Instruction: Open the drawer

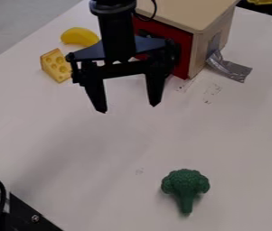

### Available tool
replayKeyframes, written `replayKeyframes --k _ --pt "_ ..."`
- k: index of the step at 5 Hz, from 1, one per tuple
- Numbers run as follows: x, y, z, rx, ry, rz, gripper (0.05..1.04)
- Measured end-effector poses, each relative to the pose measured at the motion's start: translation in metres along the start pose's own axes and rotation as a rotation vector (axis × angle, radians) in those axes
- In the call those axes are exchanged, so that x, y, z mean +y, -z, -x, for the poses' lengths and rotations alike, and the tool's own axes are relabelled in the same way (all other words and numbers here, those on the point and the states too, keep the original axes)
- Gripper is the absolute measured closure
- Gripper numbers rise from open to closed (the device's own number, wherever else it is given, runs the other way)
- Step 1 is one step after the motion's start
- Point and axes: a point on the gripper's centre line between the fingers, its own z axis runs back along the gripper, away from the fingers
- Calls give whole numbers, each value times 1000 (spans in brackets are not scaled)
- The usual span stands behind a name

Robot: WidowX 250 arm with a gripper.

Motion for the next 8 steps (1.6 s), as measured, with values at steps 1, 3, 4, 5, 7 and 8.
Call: replayKeyframes --k 1,3,4,5,7,8 --pt "2 4 2 13 0 -11 84" --pt "-26 25 -40 30 -185 -12 84" --pt "-30 31 -71 34 -304 24 84" --pt "-29 36 -91 28 -396 60 84" --pt "-28 54 -133 -18 -505 81 84" --pt "-26 63 -147 -117 -518 101 84"
